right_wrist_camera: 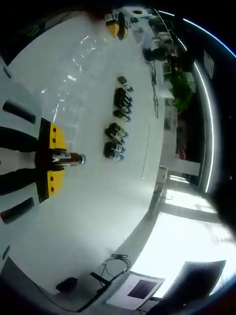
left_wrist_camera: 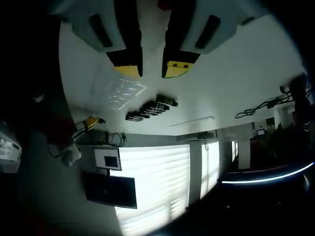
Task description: Grip medicine bottles put into box
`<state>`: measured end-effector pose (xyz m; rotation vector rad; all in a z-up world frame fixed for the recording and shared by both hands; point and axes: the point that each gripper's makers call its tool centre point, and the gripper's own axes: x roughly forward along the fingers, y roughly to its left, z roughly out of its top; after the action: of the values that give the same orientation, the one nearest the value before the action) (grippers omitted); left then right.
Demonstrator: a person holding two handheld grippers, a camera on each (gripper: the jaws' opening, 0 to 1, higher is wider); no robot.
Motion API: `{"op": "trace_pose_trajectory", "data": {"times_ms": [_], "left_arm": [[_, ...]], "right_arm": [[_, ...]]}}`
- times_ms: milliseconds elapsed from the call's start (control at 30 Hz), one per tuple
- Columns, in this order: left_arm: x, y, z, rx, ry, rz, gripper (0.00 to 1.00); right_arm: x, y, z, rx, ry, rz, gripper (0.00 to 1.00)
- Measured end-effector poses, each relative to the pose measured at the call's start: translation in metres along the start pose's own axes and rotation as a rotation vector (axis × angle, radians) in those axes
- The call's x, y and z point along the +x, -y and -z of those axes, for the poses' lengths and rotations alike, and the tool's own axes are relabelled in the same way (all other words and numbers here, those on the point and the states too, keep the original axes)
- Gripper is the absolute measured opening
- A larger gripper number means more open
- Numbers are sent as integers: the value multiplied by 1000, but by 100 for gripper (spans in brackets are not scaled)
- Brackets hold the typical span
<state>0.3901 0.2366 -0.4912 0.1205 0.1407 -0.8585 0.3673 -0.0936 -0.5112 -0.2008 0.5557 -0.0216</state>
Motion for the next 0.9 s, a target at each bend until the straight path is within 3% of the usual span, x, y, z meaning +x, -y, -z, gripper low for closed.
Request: {"op": "trace_pose_trajectory", "data": {"times_ms": [267, 567, 900], "left_arm": [[0, 1, 0, 1, 0, 3, 10], [0, 1, 0, 3, -1, 4, 10], [0, 2, 0, 5, -1, 7, 10]], "right_arm": [[-2, 1, -8, -17, 46, 23, 4], [-3, 0, -9, -20, 48, -10, 5], [-8, 7, -5, 1, 4, -113, 3]]}}
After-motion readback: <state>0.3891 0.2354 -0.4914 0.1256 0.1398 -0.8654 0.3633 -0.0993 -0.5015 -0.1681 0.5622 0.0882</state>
